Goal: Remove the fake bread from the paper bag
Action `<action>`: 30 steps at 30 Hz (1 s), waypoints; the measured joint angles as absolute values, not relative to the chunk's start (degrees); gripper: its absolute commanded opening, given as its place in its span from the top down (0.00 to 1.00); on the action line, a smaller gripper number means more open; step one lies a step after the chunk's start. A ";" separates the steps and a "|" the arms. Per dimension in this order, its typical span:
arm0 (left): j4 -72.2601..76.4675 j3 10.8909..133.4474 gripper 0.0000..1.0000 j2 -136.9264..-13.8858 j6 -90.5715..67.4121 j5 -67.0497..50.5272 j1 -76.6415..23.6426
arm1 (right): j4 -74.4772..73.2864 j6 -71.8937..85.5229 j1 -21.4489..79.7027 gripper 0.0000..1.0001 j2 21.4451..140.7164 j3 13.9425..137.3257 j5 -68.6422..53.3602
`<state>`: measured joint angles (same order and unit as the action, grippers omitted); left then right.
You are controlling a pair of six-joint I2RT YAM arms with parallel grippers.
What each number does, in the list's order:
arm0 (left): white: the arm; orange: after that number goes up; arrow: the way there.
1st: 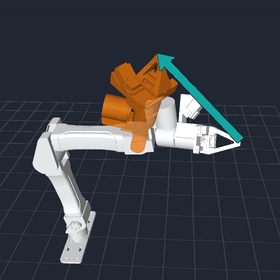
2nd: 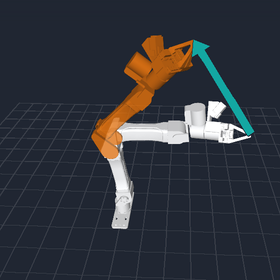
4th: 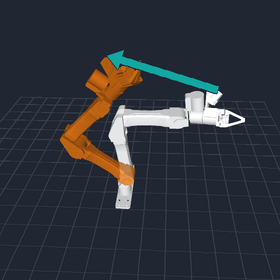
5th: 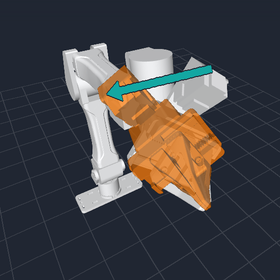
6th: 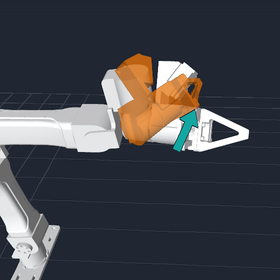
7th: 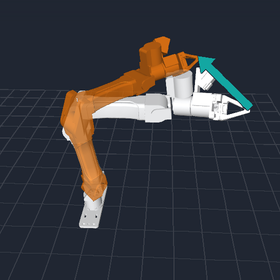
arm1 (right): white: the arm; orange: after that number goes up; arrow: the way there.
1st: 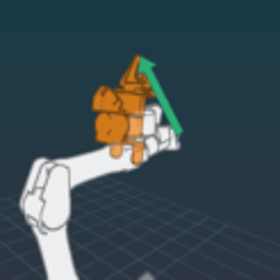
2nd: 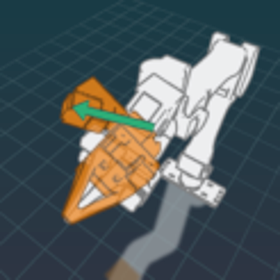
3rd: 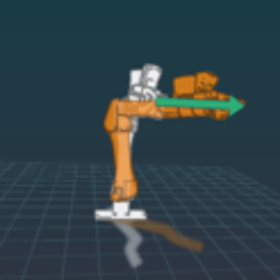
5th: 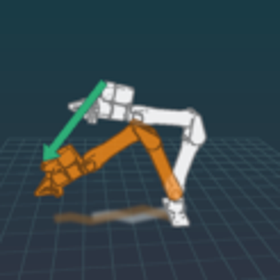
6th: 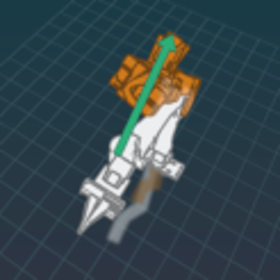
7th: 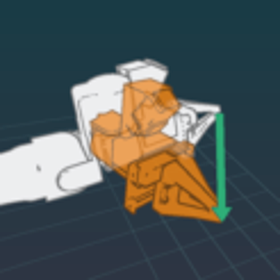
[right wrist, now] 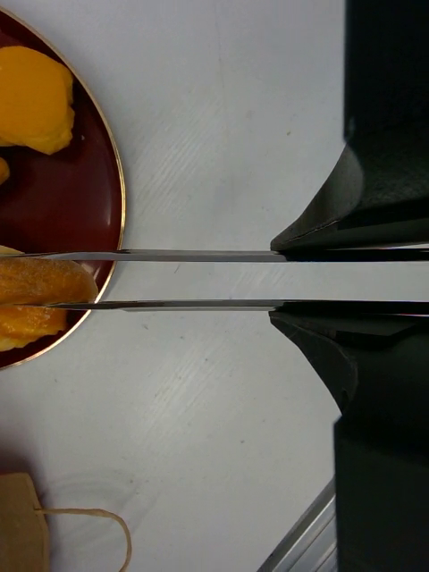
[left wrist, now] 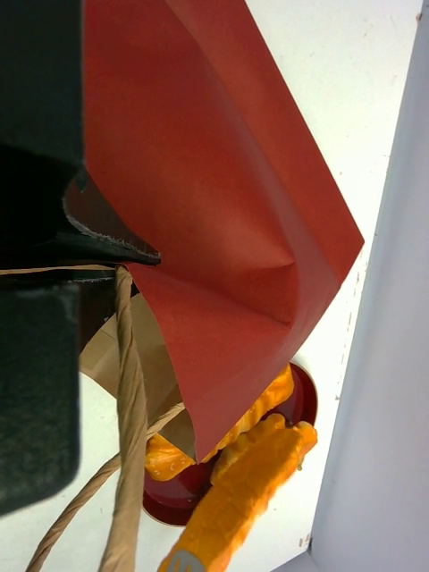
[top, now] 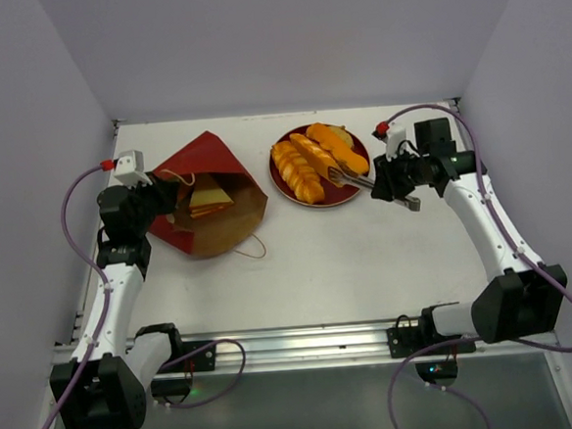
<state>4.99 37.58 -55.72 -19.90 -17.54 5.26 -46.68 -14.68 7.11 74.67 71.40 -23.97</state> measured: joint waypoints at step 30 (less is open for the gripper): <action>4.97 37.58 0.90 -55.37 -19.90 -18.46 5.37 | -33.34 -26.11 6.37 0.67 77.82 60.69 -25.06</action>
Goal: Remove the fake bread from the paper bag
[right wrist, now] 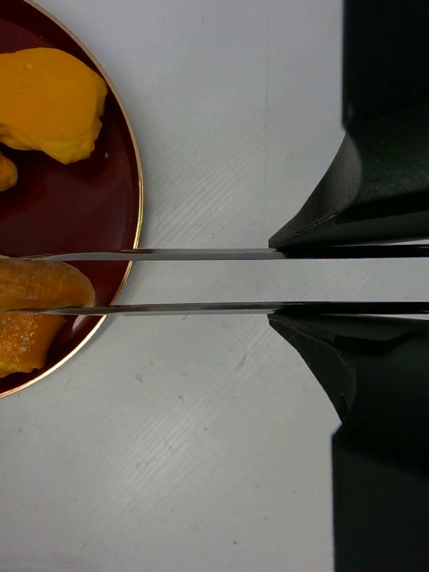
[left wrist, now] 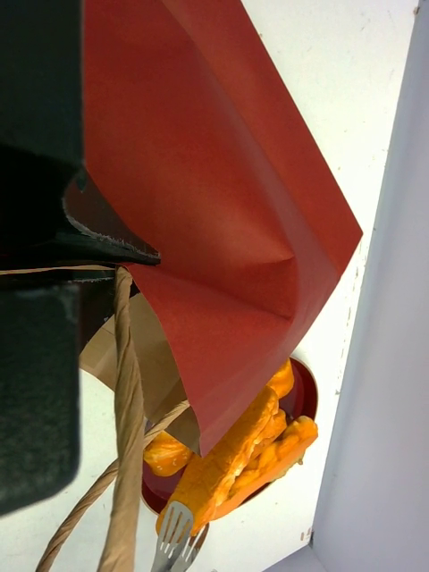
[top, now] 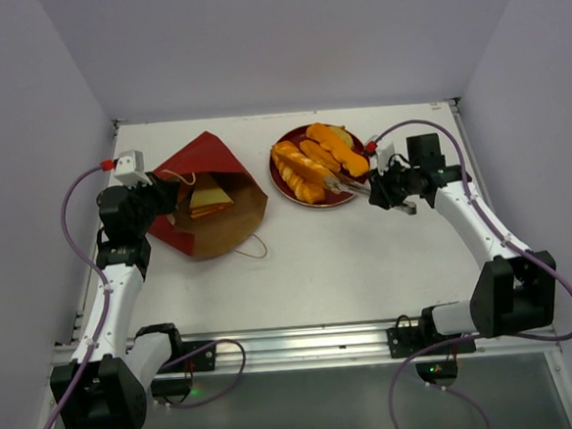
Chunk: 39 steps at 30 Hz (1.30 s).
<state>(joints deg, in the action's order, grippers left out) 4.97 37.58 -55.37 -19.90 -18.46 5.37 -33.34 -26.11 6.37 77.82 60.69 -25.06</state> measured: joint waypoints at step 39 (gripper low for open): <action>4.99 37.58 0.90 -55.40 -19.90 -19.33 5.52 | -24.16 -35.57 13.13 1.00 70.43 59.70 -18.68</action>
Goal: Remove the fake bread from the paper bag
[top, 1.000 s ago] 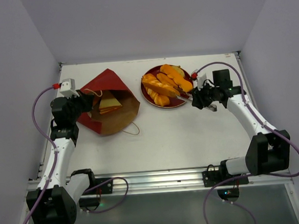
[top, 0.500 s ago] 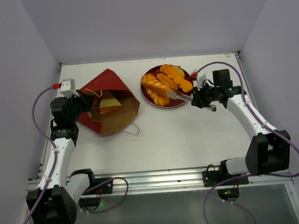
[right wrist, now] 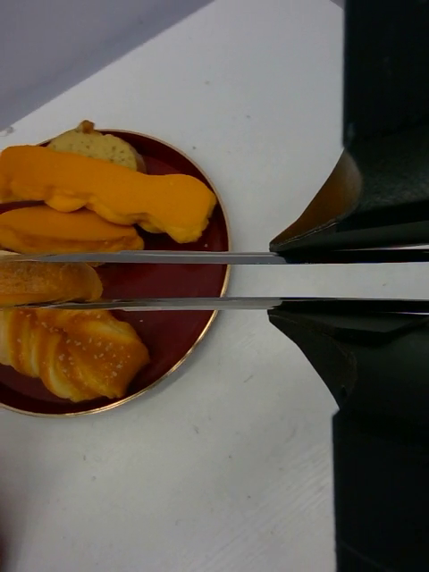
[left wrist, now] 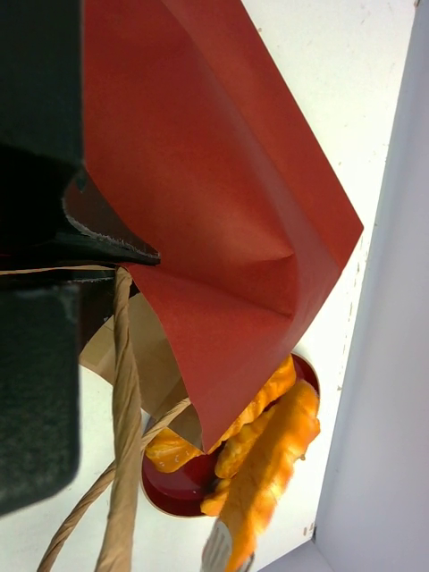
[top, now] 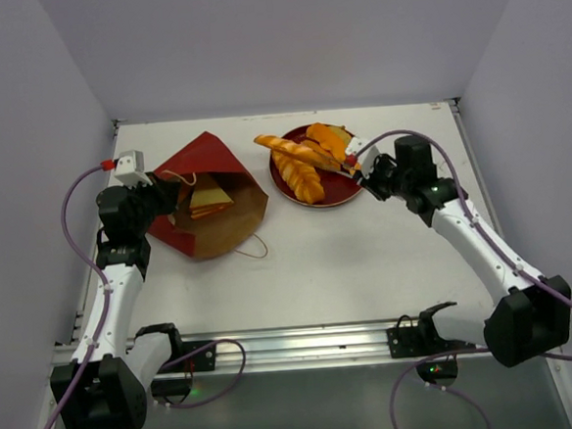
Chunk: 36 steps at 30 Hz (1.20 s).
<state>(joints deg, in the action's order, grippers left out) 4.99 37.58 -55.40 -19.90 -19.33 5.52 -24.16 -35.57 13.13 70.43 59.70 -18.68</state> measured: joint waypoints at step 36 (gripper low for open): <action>5.10 36.91 0.90 -55.40 -19.88 -20.18 5.52 | -4.58 -51.11 22.44 0.84 68.12 39.05 3.33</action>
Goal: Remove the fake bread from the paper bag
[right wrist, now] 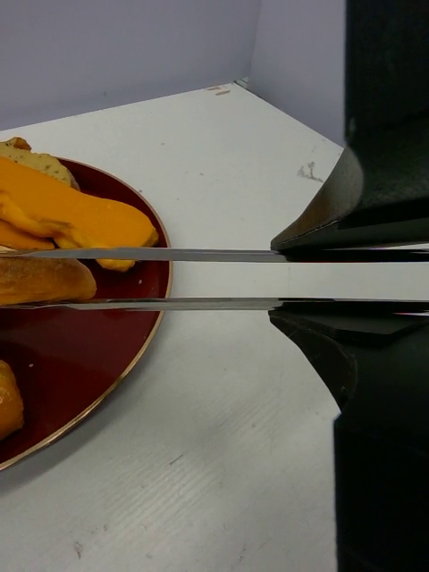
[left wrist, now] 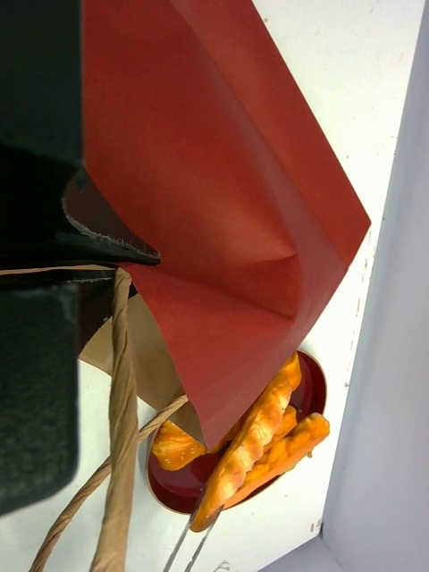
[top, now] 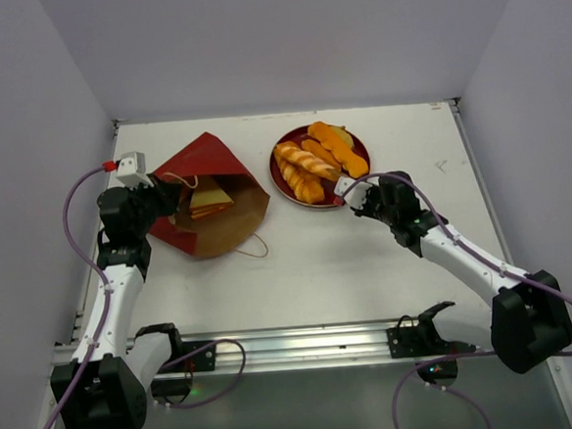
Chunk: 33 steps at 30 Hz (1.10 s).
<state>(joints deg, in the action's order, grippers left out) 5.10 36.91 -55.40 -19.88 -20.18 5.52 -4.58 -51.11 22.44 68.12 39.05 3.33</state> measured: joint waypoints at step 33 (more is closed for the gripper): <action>5.10 36.84 0.91 -55.37 -19.86 -20.36 5.52 | -17.52 -42.98 22.37 0.49 65.73 44.05 -4.95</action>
